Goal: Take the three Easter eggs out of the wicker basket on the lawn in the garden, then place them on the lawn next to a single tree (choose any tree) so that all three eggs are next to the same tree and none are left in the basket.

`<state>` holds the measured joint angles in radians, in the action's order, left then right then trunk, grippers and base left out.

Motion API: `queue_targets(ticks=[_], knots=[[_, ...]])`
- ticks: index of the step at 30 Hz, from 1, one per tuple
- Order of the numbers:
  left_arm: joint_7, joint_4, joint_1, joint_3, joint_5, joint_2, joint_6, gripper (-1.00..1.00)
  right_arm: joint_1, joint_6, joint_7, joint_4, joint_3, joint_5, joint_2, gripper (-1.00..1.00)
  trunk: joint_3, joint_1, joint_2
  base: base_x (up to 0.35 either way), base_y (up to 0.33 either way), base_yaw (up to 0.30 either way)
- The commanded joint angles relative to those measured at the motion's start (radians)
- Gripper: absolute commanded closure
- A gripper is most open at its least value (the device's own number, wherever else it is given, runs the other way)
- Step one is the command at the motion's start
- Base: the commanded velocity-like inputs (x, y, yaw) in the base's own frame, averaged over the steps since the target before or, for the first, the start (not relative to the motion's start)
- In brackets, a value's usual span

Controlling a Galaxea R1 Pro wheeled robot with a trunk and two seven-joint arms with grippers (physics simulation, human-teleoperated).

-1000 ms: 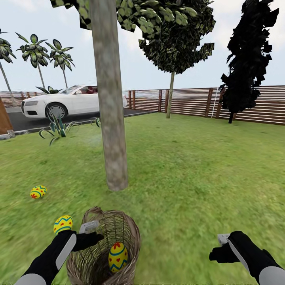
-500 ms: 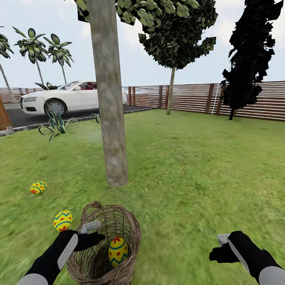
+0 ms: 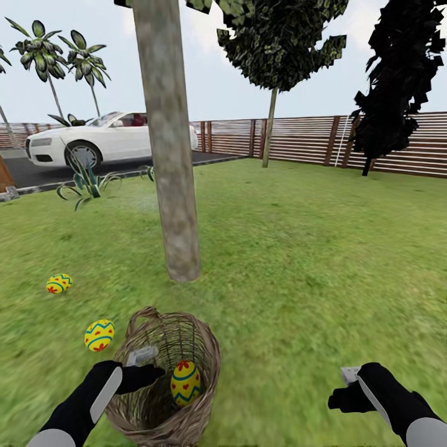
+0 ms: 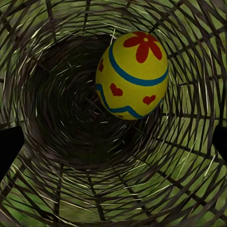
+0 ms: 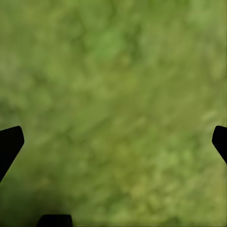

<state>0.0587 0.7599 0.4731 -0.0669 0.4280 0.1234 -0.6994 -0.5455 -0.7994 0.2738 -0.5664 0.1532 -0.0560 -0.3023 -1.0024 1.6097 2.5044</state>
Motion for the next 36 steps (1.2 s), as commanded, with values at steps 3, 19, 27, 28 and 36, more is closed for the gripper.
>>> queue_targets(ticks=[3,19,27,28,36], knots=[[0.003,0.001,0.000,-0.002,-0.003,0.001,-0.003,-1.00,-0.001,-0.004,-0.001,-0.001,0.006,-0.005,-0.002,-1.00,-0.013,0.001,0.001,0.000,0.000,0.000],[0.004,0.001,0.000,-0.003,-0.003,-0.014,-0.003,-1.00,-0.001,-0.004,-0.001,-0.001,0.006,-0.005,-0.002,-1.00,-0.075,0.008,0.005,0.000,0.000,0.000],[0.004,0.002,0.000,-0.005,-0.002,-0.017,-0.003,-1.00,-0.001,-0.004,-0.001,-0.001,0.007,-0.005,-0.001,-1.00,-0.075,0.008,0.005,0.187,0.000,0.000],[0.004,0.002,0.000,-0.005,-0.003,-0.018,-0.003,-1.00,-0.001,-0.004,-0.001,-0.001,0.007,-0.005,-0.001,-1.00,-0.075,0.008,0.005,0.255,0.000,0.000],[0.006,0.002,0.000,-0.005,-0.003,-0.026,0.000,-1.00,-0.001,-0.004,-0.001,-0.001,0.008,-0.005,-0.001,-1.00,-0.075,0.008,0.005,0.045,0.000,0.000]])
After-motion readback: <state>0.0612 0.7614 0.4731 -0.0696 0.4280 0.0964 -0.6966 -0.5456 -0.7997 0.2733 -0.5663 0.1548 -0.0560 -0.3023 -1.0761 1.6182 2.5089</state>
